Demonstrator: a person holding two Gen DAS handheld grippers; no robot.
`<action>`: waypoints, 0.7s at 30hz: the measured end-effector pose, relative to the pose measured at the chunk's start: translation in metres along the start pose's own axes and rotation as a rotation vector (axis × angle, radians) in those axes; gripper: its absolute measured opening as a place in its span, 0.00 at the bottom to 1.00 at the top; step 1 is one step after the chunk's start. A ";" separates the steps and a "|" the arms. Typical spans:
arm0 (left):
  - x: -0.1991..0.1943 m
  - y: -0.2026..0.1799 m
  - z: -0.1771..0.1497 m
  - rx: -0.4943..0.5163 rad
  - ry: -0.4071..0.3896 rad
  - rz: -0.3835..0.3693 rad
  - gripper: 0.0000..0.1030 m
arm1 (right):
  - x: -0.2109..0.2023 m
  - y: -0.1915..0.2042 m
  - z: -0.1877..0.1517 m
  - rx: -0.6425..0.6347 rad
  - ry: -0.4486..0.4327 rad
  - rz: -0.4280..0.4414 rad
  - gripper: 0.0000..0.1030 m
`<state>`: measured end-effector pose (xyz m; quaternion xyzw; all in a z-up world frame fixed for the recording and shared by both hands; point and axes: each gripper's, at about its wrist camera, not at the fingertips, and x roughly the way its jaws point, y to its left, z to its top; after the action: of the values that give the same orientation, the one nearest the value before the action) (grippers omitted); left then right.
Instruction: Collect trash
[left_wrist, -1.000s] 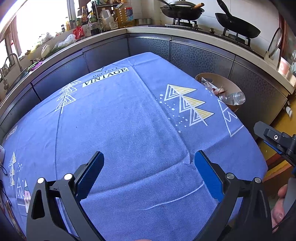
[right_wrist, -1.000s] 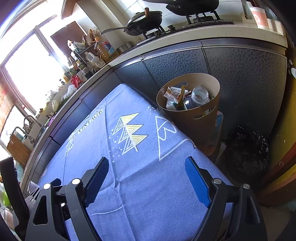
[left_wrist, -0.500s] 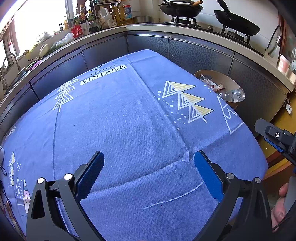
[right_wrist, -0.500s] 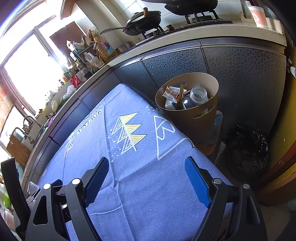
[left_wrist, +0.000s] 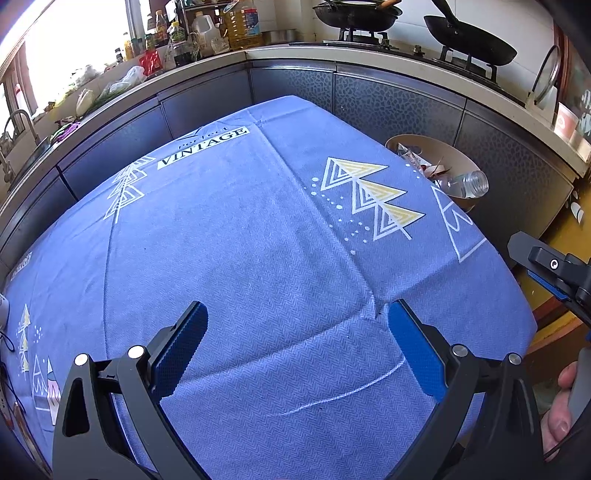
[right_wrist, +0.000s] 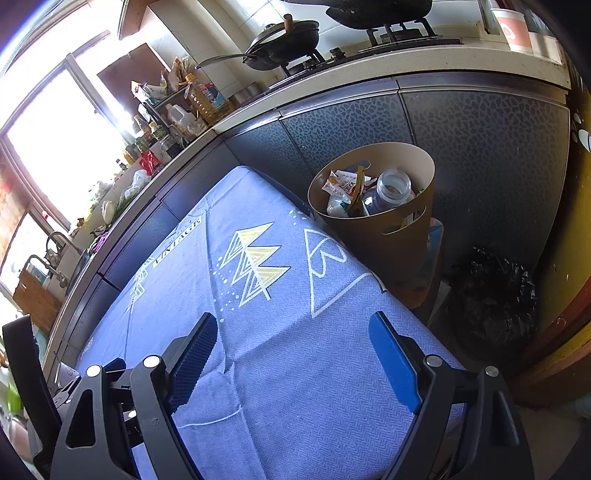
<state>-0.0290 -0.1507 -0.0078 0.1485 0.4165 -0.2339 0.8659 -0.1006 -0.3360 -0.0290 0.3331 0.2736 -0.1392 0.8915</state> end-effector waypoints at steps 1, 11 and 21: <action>0.000 0.000 0.000 0.001 0.001 0.000 0.94 | 0.000 0.000 0.000 0.001 0.000 0.000 0.82; 0.001 -0.001 -0.001 0.009 0.003 0.001 0.94 | 0.001 -0.002 -0.002 0.003 0.001 0.000 0.82; 0.000 -0.002 -0.001 0.017 0.003 0.004 0.94 | 0.000 -0.002 -0.003 0.003 0.001 -0.001 0.82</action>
<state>-0.0306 -0.1523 -0.0087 0.1569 0.4156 -0.2356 0.8644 -0.1024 -0.3354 -0.0323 0.3346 0.2740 -0.1400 0.8907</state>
